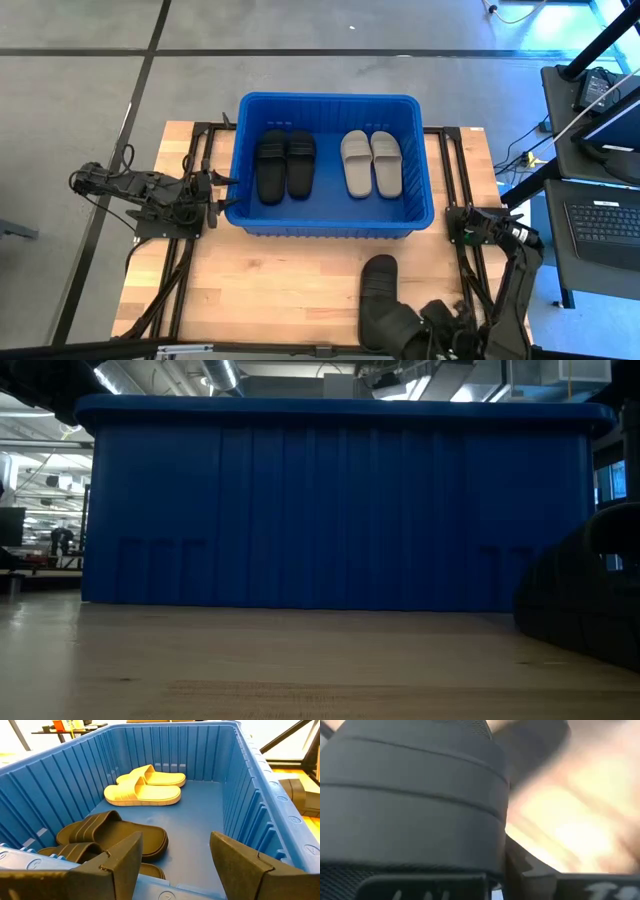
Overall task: Pick and place slides into bin
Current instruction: Put the black slipper into the blue container
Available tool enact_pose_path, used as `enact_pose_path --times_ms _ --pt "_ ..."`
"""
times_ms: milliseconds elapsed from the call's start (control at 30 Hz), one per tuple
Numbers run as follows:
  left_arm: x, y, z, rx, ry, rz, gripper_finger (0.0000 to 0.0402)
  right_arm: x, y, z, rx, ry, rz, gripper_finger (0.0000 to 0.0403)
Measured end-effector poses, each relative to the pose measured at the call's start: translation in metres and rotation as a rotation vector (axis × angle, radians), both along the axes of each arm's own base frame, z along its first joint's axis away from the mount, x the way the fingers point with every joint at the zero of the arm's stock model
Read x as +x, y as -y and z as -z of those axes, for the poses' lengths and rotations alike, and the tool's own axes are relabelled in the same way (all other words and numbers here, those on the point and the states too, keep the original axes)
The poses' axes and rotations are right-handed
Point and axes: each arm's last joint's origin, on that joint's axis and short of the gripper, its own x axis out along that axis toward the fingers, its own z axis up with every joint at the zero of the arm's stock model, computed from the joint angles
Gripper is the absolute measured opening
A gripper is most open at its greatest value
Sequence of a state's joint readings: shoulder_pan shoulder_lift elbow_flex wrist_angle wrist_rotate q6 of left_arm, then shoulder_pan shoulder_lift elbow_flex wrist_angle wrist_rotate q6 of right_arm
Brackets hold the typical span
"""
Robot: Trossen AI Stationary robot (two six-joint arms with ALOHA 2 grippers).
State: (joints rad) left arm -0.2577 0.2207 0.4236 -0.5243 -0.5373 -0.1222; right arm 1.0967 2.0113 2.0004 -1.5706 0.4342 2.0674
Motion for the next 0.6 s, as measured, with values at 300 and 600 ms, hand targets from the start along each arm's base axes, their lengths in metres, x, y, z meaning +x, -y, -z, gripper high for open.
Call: enact_pose_path --times_ms 300,600 --pt "0.0 0.0 0.0 -0.002 0.004 0.0 0.0227 0.064 0.042 -0.04 -0.184 0.136 -0.185 0.0013" --pt "0.0 0.0 0.0 -0.003 0.005 0.0 0.0227 0.119 0.111 -0.093 -0.397 0.221 -0.264 0.0013"
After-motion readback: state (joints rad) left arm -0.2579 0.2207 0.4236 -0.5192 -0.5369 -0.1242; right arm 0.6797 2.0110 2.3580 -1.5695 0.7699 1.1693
